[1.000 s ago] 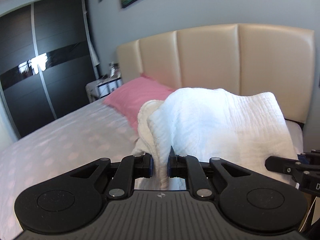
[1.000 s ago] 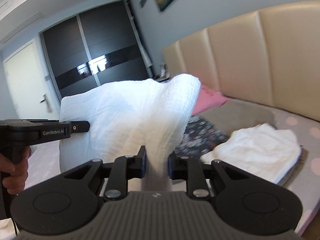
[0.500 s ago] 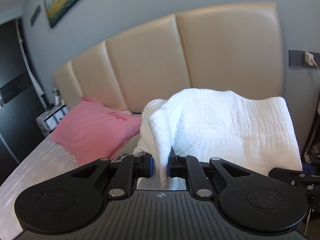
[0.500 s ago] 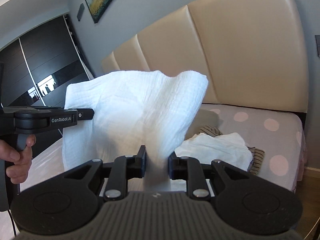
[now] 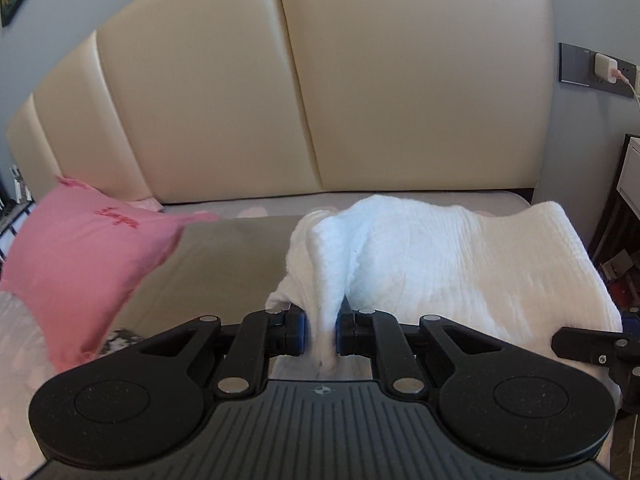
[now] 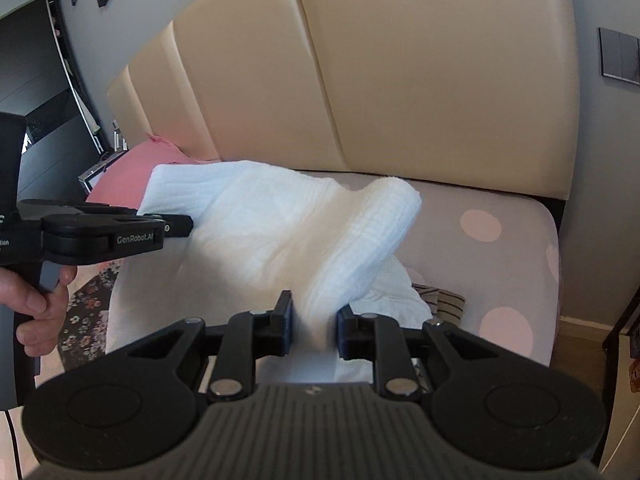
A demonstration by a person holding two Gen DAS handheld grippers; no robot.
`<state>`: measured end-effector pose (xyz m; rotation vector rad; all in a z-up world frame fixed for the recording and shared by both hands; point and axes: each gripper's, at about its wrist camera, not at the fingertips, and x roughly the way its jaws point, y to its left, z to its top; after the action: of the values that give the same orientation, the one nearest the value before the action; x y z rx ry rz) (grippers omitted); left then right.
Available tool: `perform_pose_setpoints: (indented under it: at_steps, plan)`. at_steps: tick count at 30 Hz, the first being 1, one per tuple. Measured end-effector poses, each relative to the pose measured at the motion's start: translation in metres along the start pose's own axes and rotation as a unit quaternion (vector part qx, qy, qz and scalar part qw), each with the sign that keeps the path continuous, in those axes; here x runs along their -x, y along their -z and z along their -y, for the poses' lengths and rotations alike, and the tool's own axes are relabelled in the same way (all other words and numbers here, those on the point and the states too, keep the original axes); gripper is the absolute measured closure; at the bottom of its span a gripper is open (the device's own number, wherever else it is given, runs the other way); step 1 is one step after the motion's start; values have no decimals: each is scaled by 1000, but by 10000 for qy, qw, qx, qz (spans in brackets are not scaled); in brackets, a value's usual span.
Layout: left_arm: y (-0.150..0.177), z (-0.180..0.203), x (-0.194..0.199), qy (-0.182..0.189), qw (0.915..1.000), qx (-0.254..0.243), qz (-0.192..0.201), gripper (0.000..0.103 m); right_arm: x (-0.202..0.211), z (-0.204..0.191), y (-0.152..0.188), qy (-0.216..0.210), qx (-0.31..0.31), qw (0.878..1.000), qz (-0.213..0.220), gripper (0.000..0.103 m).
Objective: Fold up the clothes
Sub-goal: 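Lift the folded shirt with both grippers and carry it toward the headboard, then lower the shirt onto the striped folded garment and open both grippers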
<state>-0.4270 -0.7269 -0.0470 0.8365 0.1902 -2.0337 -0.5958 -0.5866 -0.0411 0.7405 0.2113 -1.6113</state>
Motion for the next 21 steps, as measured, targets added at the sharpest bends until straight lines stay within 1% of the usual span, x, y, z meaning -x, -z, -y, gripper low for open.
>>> perform_pose_setpoints:
  at_steps: [3, 5, 8, 9, 10, 11, 13, 14, 15, 17, 19, 21]
  plan:
    - [4, -5, -30, 188, 9996, 181, -72, 92, -22, 8, 3, 154, -44, 9998, -147, 80]
    - [8, -7, -50, 245, 9992, 291, -145, 91, -36, 13, 7, 238, -60, 9993, -268, 80]
    - [16, -12, -76, 271, 9983, 422, -301, 90, -55, 23, 13, 308, -217, 9977, -560, 80]
    - [19, -14, -81, 274, 9979, 469, -363, 89, -60, 24, 14, 333, -230, 9972, -622, 79]
    - [21, -14, -84, 251, 9975, 503, -420, 88, -62, 25, 13, 357, -220, 9970, -658, 76]
    - [23, -13, -87, 227, 9972, 536, -477, 86, -65, 25, 13, 380, -208, 9966, -693, 74]
    - [24, -13, -89, 140, 9970, 545, -537, 79, -70, 28, 11, 508, -281, 9956, -732, 62]
    - [23, -12, -88, 87, 9970, 534, -553, 72, -73, 30, 10, 573, -319, 9950, -751, 60]
    - [22, -13, -87, 27, 9971, 529, -552, 66, -75, 32, 9, 638, -357, 9944, -769, 56]
    - [14, -18, -79, -143, 9970, 608, -465, 66, -72, 38, 6, 752, -600, 9926, -747, 53]
    - [7, -23, -67, -317, 9960, 733, -394, 64, -59, 46, 8, 749, -809, 9913, -724, 52]
    - [3, -28, -53, -475, 9946, 852, -342, 63, -48, 46, 5, 838, -831, 9912, -602, 52]
